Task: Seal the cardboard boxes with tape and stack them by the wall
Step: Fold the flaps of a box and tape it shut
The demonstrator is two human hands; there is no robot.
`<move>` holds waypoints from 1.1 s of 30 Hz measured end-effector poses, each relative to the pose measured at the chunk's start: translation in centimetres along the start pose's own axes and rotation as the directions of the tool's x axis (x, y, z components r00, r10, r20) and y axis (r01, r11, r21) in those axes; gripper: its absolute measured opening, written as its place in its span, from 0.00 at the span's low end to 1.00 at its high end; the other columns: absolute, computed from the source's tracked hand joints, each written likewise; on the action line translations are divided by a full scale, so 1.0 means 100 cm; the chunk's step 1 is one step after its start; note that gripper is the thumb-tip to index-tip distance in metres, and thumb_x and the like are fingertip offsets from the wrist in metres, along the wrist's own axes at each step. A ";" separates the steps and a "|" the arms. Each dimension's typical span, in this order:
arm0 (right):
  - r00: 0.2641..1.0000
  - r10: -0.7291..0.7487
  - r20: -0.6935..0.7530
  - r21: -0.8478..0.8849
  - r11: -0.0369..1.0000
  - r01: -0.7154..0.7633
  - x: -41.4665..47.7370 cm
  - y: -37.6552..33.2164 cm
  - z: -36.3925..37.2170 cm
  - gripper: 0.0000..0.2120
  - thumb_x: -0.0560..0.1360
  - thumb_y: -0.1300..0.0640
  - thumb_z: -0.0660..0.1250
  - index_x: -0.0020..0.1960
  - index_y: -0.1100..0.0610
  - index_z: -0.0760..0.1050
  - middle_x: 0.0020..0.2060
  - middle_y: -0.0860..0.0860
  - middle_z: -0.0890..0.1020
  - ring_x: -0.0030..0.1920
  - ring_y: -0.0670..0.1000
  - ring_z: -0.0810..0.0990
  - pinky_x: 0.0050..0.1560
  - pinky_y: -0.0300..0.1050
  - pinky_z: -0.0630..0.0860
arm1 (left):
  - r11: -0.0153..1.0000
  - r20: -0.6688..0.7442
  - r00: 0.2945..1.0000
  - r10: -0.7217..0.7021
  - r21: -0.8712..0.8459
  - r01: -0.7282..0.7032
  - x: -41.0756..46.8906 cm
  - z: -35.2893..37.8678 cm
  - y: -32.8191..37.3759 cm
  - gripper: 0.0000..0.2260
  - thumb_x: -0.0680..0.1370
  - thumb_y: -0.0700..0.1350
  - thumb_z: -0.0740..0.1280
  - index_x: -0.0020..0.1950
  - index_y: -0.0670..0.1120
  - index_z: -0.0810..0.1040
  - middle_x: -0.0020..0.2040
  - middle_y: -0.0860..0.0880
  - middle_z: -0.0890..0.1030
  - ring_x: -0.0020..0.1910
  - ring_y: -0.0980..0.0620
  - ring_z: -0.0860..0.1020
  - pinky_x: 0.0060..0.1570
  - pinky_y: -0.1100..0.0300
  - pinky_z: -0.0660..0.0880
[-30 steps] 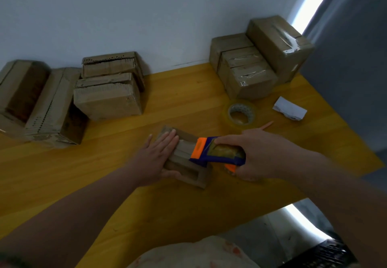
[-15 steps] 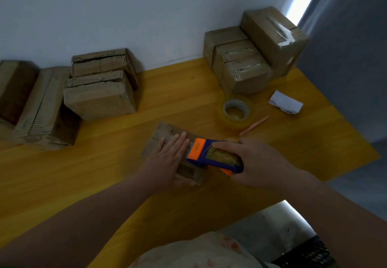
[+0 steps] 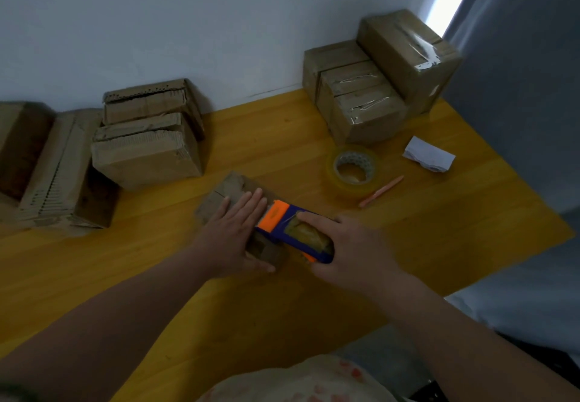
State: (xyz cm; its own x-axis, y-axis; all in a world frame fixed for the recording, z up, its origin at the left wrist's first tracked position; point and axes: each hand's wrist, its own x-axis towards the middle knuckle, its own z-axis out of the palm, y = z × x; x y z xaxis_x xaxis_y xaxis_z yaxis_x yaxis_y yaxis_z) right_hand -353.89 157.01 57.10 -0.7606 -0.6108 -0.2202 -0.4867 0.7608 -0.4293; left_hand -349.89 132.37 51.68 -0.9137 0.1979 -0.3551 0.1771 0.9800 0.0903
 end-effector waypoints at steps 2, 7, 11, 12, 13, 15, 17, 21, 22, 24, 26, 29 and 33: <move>1.000 -0.005 0.025 0.014 1.000 0.005 -0.001 0.002 -0.001 0.36 0.72 0.42 0.68 0.74 0.33 0.53 0.50 0.48 0.68 0.51 0.51 0.73 0.45 0.42 0.73 | 1.000 -0.018 1.000 0.005 0.001 -0.005 0.000 0.002 0.001 0.55 0.57 0.83 0.39 0.71 0.51 0.23 0.71 0.53 0.24 0.72 0.54 0.27 0.71 0.51 0.28; 0.998 -0.034 0.052 0.150 0.988 0.025 -0.002 0.007 -0.007 0.37 0.71 0.45 0.70 0.74 0.33 0.55 0.53 0.49 0.70 0.52 0.51 0.74 0.50 0.47 0.77 | 1.000 -0.084 0.996 0.013 0.007 -0.012 0.000 0.007 0.001 0.52 0.60 0.82 0.40 0.74 0.53 0.30 0.74 0.55 0.31 0.74 0.53 0.33 0.71 0.49 0.31; 0.996 -0.022 0.085 0.148 0.989 0.009 -0.017 0.022 -0.011 0.38 0.71 0.46 0.71 0.73 0.31 0.55 0.55 0.48 0.70 0.53 0.49 0.74 0.52 0.47 0.78 | 0.998 -0.064 0.998 -0.005 0.055 0.009 0.003 0.006 0.003 0.52 0.59 0.83 0.38 0.71 0.54 0.25 0.72 0.56 0.27 0.73 0.53 0.31 0.70 0.48 0.31; 0.996 -0.009 0.094 0.133 0.991 -0.003 -0.024 0.029 -0.011 0.38 0.70 0.45 0.71 0.72 0.30 0.54 0.55 0.47 0.70 0.53 0.49 0.73 0.52 0.46 0.78 | 0.998 -0.061 0.998 -0.008 0.065 0.012 0.003 0.006 0.004 0.51 0.60 0.82 0.40 0.71 0.54 0.25 0.72 0.55 0.27 0.73 0.53 0.31 0.71 0.46 0.32; 0.995 0.000 0.102 0.123 0.992 -0.012 -0.031 0.036 -0.012 0.38 0.70 0.45 0.71 0.71 0.28 0.54 0.55 0.47 0.70 0.53 0.47 0.73 0.52 0.45 0.77 | 0.997 -0.063 0.998 -0.004 0.077 0.008 0.003 0.005 0.005 0.49 0.61 0.80 0.42 0.71 0.55 0.25 0.72 0.54 0.27 0.74 0.51 0.32 0.71 0.44 0.34; 0.993 0.011 0.114 0.138 0.990 -0.027 -0.047 0.048 -0.014 0.37 0.70 0.43 0.72 0.68 0.24 0.53 0.56 0.46 0.70 0.52 0.44 0.72 0.50 0.41 0.77 | 0.996 -0.066 0.998 0.011 0.093 -0.005 0.002 0.004 0.008 0.45 0.62 0.77 0.43 0.71 0.59 0.27 0.73 0.52 0.28 0.76 0.47 0.36 0.72 0.41 0.37; 0.991 0.017 0.136 0.150 0.988 -0.038 -0.057 0.054 -0.016 0.35 0.71 0.44 0.72 0.63 0.19 0.53 0.55 0.45 0.70 0.51 0.43 0.72 0.47 0.37 0.74 | 0.995 -0.052 0.999 0.014 0.103 -0.008 0.001 0.003 0.009 0.43 0.63 0.77 0.43 0.71 0.63 0.28 0.74 0.50 0.29 0.77 0.45 0.37 0.71 0.38 0.39; 0.982 0.060 0.178 0.119 0.989 -0.082 -0.061 0.052 -0.016 0.36 0.71 0.45 0.71 0.66 0.23 0.52 0.54 0.46 0.69 0.48 0.42 0.71 0.43 0.33 0.69 | 0.991 -0.018 1.000 0.001 0.130 0.001 0.001 0.002 0.012 0.41 0.63 0.76 0.41 0.69 0.65 0.26 0.76 0.47 0.31 0.76 0.42 0.36 0.70 0.36 0.38; 0.978 0.077 0.193 0.115 0.988 -0.100 -0.058 0.049 -0.016 0.36 0.71 0.45 0.71 0.69 0.26 0.54 0.55 0.46 0.69 0.48 0.43 0.72 0.43 0.34 0.70 | 0.991 -0.010 1.000 -0.002 0.137 0.003 0.002 0.001 0.013 0.41 0.62 0.75 0.41 0.69 0.64 0.26 0.76 0.47 0.30 0.76 0.42 0.36 0.70 0.35 0.39; 0.968 0.103 0.227 0.094 0.987 -0.127 -0.050 0.039 -0.015 0.36 0.72 0.46 0.70 0.73 0.31 0.55 0.54 0.48 0.69 0.47 0.47 0.73 0.45 0.39 0.74 | 0.989 -0.001 1.000 -0.001 0.146 0.001 0.002 0.001 0.015 0.41 0.62 0.75 0.40 0.69 0.63 0.25 0.74 0.48 0.27 0.76 0.41 0.35 0.70 0.34 0.39; 0.965 0.101 0.241 0.059 0.991 -0.119 -0.038 0.026 -0.016 0.35 0.72 0.47 0.70 0.74 0.35 0.57 0.49 0.48 0.68 0.42 0.47 0.72 0.44 0.42 0.75 | 0.991 0.004 1.000 0.008 0.136 -0.009 0.001 0.002 0.018 0.41 0.63 0.73 0.40 0.70 0.61 0.25 0.72 0.49 0.26 0.76 0.42 0.35 0.69 0.34 0.38; 0.970 0.079 0.228 -0.043 0.997 -0.071 -0.023 0.010 -0.020 0.33 0.73 0.47 0.68 0.74 0.39 0.59 0.46 0.47 0.71 0.42 0.49 0.72 0.43 0.44 0.75 | 0.998 -0.026 0.999 0.030 0.062 -0.028 0.000 0.005 0.022 0.38 0.66 0.69 0.42 0.71 0.62 0.28 0.73 0.50 0.28 0.75 0.47 0.34 0.70 0.38 0.35; 0.971 0.099 0.219 -0.076 0.994 -0.084 -0.010 0.000 -0.030 0.31 0.71 0.47 0.68 0.72 0.38 0.64 0.48 0.45 0.77 0.47 0.50 0.76 0.44 0.45 0.76 | 0.998 -0.036 0.998 0.046 0.037 -0.045 0.002 0.009 0.025 0.35 0.69 0.67 0.42 0.72 0.63 0.30 0.74 0.49 0.28 0.72 0.50 0.30 0.70 0.42 0.32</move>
State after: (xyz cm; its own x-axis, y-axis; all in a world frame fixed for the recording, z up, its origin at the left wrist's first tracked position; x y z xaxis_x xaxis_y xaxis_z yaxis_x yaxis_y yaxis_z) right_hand -354.44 158.26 59.92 -0.6922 -0.5655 -0.4484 -0.4523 0.8241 -0.3411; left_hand -349.27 134.90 51.00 -0.9170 0.2424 -0.3169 0.2315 0.9702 0.0721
